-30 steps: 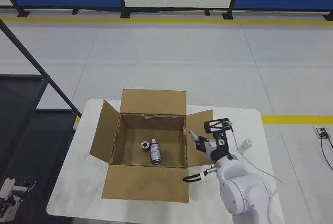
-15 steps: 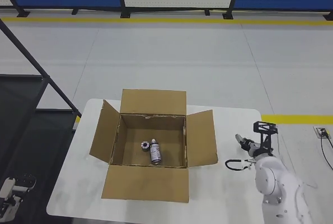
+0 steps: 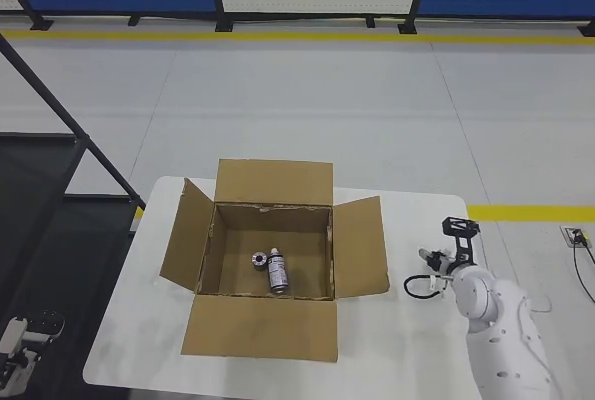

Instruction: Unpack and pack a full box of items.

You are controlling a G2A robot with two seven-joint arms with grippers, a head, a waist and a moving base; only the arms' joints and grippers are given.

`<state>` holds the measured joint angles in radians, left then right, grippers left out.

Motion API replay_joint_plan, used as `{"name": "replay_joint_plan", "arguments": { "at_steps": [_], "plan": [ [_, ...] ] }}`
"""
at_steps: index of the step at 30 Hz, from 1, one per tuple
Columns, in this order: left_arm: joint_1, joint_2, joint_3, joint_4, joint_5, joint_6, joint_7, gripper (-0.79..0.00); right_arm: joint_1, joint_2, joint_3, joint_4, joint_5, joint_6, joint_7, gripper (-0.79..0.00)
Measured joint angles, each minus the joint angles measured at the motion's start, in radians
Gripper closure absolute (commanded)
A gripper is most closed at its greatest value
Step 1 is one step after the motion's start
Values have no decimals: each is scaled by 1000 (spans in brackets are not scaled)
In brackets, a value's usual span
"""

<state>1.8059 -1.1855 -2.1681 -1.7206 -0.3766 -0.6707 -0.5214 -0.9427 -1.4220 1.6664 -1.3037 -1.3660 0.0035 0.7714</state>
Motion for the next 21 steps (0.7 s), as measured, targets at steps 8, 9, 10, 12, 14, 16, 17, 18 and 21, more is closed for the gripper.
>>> {"name": "replay_joint_plan", "arguments": {
  "at_steps": [8,9,10,12,14,16,17,18,21],
  "plan": [
    [0,0,0,0,0,0,0,-785,-62,4,4,-130,68,10,-4,0],
    [0,0,0,0,0,0,0,-785,-74,4,0,-158,74,18,-8,0],
    [0,0,0,0,0,0,0,-785,-87,3,-5,-188,81,23,-10,0],
    [0,0,0,0,0,0,0,-785,-120,2,-17,-268,93,37,-15,0],
    [0,0,0,0,0,0,0,-785,-154,0,-37,-361,102,52,-26,0],
    [0,0,0,0,0,0,0,-785,-188,-3,-62,-453,111,59,-36,0],
    [0,0,0,0,0,0,0,-785,-213,-4,-84,-517,113,62,-41,0],
    [0,0,0,0,0,0,0,-785,-232,-5,-103,-565,110,64,-45,0],
    [0,0,0,0,0,0,0,-785,-283,-10,-193,-716,73,67,-62,0]
  ]
}}
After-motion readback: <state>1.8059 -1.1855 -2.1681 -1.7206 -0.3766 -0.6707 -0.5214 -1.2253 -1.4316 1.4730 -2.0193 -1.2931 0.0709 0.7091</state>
